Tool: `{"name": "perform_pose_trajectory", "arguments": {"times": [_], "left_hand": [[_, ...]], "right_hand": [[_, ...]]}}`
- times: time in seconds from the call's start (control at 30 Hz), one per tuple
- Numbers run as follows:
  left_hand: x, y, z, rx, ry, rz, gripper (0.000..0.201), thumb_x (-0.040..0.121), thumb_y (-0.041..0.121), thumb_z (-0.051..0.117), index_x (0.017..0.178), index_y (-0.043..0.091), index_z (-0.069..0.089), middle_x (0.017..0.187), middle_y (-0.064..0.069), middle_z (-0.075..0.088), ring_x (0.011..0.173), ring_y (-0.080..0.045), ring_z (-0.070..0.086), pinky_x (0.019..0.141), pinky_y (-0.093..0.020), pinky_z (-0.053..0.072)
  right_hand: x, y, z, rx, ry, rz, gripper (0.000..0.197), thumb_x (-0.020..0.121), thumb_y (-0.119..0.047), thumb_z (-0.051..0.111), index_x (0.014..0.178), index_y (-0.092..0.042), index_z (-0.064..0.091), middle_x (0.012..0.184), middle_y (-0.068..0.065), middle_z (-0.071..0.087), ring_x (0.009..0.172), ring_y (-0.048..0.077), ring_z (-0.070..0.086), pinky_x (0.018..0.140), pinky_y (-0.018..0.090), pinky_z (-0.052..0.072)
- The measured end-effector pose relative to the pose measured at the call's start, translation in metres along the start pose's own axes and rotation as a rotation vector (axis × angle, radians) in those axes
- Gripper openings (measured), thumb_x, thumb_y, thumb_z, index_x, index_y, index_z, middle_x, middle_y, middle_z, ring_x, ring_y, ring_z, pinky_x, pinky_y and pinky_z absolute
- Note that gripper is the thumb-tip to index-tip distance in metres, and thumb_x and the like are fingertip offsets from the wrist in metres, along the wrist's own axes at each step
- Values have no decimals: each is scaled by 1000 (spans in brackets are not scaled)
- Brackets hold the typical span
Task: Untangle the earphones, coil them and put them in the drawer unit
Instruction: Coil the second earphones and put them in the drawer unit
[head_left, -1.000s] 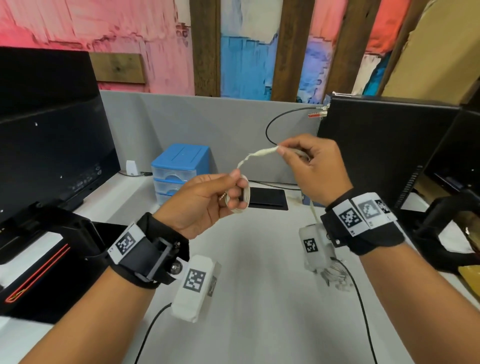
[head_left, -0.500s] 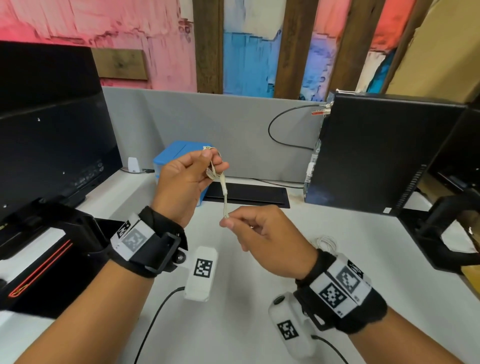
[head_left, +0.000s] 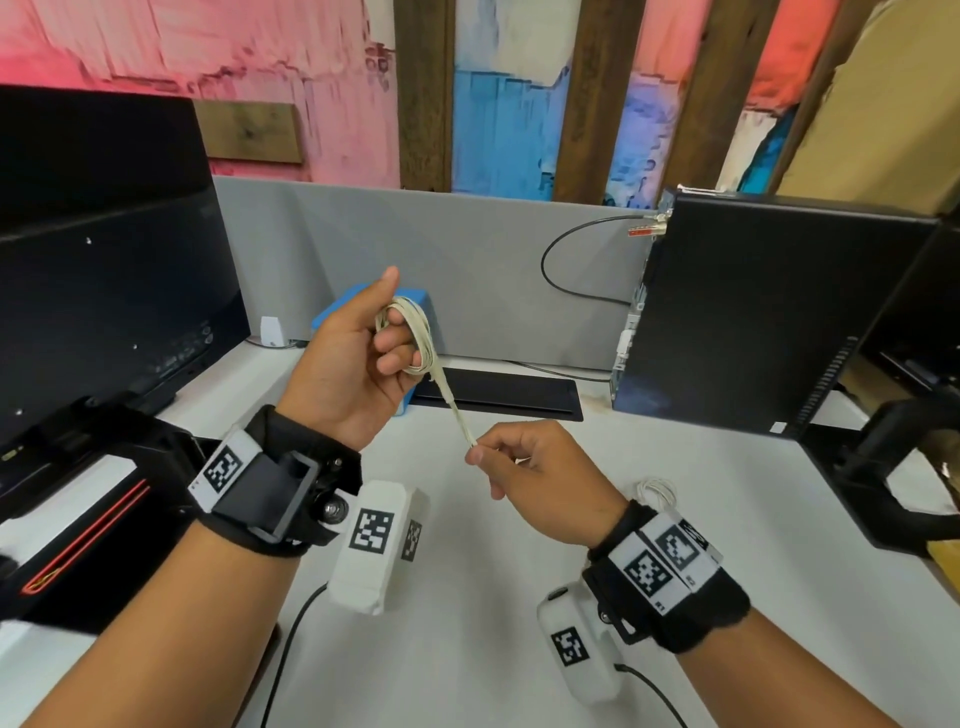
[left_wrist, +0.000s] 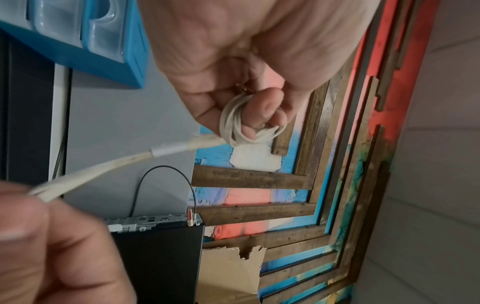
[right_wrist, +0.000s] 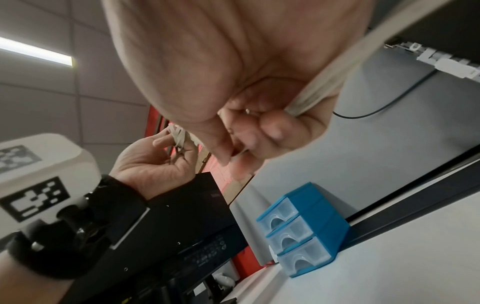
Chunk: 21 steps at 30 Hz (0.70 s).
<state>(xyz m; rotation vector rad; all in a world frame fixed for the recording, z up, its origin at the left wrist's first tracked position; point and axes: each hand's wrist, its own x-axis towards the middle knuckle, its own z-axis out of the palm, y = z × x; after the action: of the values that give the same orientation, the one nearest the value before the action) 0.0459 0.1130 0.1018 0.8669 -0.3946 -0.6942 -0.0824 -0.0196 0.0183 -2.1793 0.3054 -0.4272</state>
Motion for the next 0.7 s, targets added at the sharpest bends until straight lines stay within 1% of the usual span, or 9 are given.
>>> {"name": "perform_pose_trajectory", "arguments": {"times": [0.1, 0.17, 0.23, 0.33, 0.43, 0.47, 0.53, 0.63, 0.7], "left_hand": [[2, 2, -1, -4, -3, 17, 43, 96, 36, 55, 56, 17, 50, 46, 7, 34, 37, -6, 32, 52, -18, 46], [3, 1, -2, -11, -24, 39, 37, 97, 34, 53, 66, 15, 55, 52, 6, 42, 43, -7, 44, 61, -20, 54], [3, -3, -3, -2, -54, 74, 32, 100, 33, 50, 78, 12, 61, 62, 4, 55, 56, -8, 59, 72, -22, 57], [3, -13, -1, 198, -42, 190, 28, 101, 28, 48, 91, 8, 65, 76, 1, 66, 74, -12, 71, 77, -23, 57], [1, -26, 3, 378, -28, 305, 22, 99, 20, 51, 92, 6, 67, 79, -3, 69, 78, -17, 73, 77, -24, 56], [1, -30, 5, 408, -29, 319, 21, 99, 19, 53, 91, 5, 67, 78, -4, 69, 78, -19, 73, 76, -24, 56], [0, -37, 7, 458, -48, 310, 22, 98, 19, 55, 92, 2, 68, 76, -4, 70, 75, -22, 73, 73, -25, 57], [-2, -47, 10, 552, -111, 308, 22, 97, 23, 58, 91, 8, 72, 78, -5, 71, 73, -26, 66, 68, -35, 53], [-3, -52, 12, 588, -135, 312, 22, 97, 23, 58, 91, 9, 74, 77, -5, 72, 71, -20, 66, 66, -32, 52]], "right_hand": [[0, 3, 2, 19, 45, 17, 18, 95, -30, 60, 85, -22, 73, 63, -6, 63, 62, 10, 62, 70, 30, 51], [-2, 0, 5, 21, 22, -3, 18, 95, -30, 59, 87, -21, 73, 62, -7, 63, 61, 10, 63, 72, 33, 52], [-7, -6, 8, 11, -20, -34, 20, 96, -31, 58, 86, -21, 72, 61, -8, 62, 60, 10, 63, 73, 37, 53], [-15, -21, 12, -1, -69, -78, 20, 96, -34, 57, 82, -24, 67, 60, -7, 61, 61, 14, 62, 71, 37, 52], [-22, -38, 8, 17, -82, -116, 19, 97, -34, 56, 82, -25, 64, 60, -4, 62, 61, 19, 63, 68, 36, 52], [-23, -43, 5, 28, -74, -130, 19, 97, -33, 56, 83, -23, 64, 60, -4, 62, 59, 16, 62, 67, 34, 51], [-22, -52, -4, 54, -39, -169, 20, 98, -27, 56, 85, -15, 67, 60, 0, 62, 54, 5, 56, 61, 22, 45], [-17, -64, -21, 101, 22, -217, 23, 98, -13, 55, 78, -6, 66, 61, 6, 62, 51, 0, 50, 57, 12, 38], [-13, -67, -29, 101, 39, -222, 27, 97, -7, 54, 72, -8, 64, 61, 4, 61, 50, -2, 51, 55, 9, 37]]}}
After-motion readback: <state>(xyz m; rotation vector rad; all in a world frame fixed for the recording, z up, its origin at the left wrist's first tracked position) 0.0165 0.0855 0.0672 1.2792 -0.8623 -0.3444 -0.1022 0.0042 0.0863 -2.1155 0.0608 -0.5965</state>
